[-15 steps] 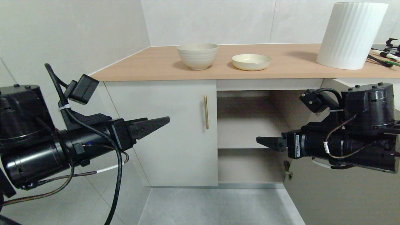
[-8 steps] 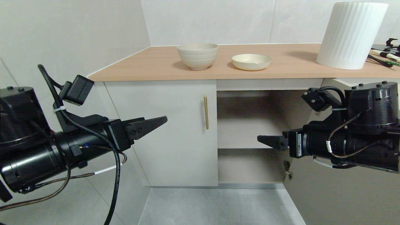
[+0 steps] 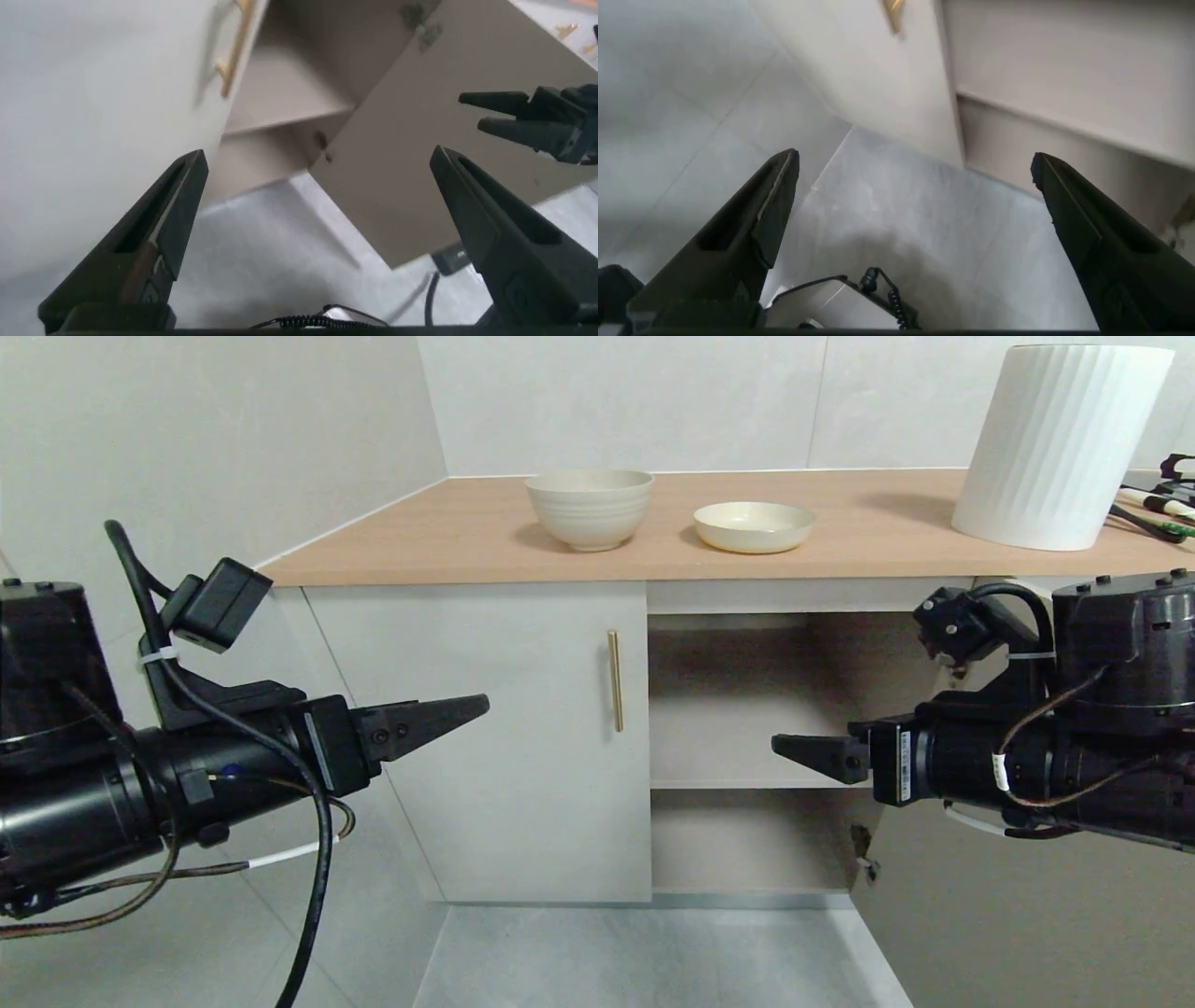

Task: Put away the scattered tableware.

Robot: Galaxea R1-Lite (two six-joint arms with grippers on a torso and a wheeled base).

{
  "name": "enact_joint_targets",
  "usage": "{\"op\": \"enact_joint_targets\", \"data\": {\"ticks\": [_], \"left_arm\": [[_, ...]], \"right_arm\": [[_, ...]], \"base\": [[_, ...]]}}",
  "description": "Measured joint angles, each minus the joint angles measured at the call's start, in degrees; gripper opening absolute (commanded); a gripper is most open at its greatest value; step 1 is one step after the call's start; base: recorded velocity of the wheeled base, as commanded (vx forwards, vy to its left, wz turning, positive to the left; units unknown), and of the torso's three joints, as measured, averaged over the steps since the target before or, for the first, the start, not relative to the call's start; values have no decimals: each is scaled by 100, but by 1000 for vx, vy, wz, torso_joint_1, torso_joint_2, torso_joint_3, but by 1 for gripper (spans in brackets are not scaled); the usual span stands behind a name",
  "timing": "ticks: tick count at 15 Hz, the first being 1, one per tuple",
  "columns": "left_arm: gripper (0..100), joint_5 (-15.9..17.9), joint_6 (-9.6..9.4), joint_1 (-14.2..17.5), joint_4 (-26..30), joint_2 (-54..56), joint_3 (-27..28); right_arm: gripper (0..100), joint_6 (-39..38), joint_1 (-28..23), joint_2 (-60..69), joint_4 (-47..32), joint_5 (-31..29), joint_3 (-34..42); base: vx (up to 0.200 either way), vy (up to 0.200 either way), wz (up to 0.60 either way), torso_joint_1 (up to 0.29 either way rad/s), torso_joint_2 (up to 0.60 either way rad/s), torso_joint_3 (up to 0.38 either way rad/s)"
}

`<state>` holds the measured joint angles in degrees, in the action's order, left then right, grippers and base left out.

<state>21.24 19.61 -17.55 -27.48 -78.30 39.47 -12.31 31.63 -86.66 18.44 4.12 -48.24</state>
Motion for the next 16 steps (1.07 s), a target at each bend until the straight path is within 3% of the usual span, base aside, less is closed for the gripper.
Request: {"op": "enact_joint_targets", "data": {"ticks": [9, 16], "left_arm": [[100, 16, 17, 152, -2, 20, 44], [100, 16, 28, 155, -27, 74, 33]], "right_arm": [[100, 0, -2, 48, 0, 1, 30], [100, 140, -2, 391, 62, 149, 395]], "base": [[200, 0, 0, 3, 3, 2], [0, 0, 0, 0, 0, 0]]}}
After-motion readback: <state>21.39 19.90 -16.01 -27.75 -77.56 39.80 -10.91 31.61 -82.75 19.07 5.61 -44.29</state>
